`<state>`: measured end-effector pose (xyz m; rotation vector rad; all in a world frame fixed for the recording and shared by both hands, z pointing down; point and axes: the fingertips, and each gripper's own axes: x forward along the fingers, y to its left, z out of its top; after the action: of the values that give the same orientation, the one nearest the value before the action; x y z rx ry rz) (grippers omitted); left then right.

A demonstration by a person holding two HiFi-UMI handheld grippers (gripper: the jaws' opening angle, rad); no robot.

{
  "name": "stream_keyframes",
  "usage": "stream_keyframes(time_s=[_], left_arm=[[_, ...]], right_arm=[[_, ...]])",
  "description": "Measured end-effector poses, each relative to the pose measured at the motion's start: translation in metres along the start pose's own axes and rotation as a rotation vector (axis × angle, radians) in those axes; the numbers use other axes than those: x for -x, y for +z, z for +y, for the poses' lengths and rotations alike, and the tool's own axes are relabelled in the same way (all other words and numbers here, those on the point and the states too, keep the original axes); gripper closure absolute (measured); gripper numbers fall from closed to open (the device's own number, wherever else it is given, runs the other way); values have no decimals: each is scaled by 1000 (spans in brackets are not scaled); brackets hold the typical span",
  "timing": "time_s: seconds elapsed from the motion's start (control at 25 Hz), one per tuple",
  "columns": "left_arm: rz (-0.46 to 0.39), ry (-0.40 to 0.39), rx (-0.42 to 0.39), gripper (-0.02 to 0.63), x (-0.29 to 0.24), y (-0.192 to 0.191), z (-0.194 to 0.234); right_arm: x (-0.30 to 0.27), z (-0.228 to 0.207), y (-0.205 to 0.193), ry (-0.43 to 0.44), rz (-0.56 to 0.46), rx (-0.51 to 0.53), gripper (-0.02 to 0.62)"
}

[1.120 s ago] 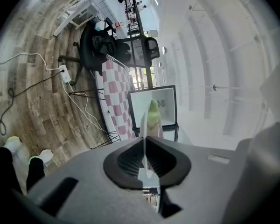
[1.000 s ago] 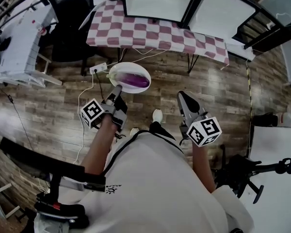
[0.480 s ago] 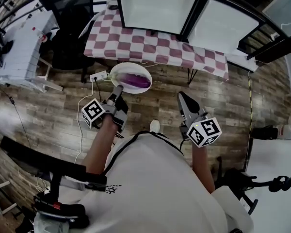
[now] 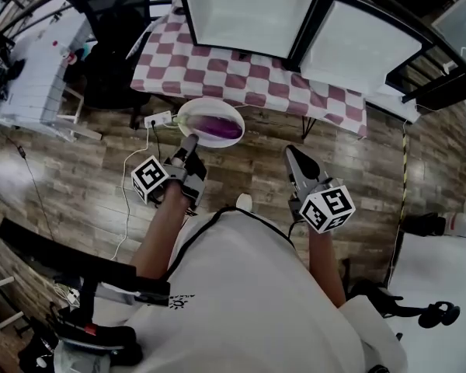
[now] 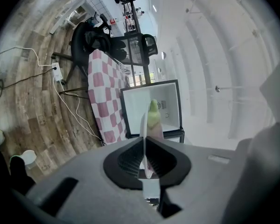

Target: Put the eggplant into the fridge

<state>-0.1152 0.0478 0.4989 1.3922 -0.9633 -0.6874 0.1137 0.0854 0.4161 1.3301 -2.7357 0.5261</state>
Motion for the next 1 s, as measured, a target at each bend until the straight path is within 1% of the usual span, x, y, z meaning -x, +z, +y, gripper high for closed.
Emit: stream_keyframes(time_s=[0.32, 0.56, 0.76, 0.92, 1.0], left_arm=[[-38, 3, 12, 583, -16, -20, 0], [-70, 43, 18, 583, -13, -25, 14], [-81, 24, 23, 584, -19, -31, 6], [-81, 43, 12, 584, -23, -32, 5], [-78, 25, 11, 584, -30, -31, -2]], right_arm=[[4, -30, -6, 41, 23, -10, 589], [9, -42, -13, 56, 38, -18, 589], [10, -47, -14, 70, 46, -20, 589], [9, -50, -8, 81, 40, -23, 589], [7, -53, -7, 79, 38, -28, 589]])
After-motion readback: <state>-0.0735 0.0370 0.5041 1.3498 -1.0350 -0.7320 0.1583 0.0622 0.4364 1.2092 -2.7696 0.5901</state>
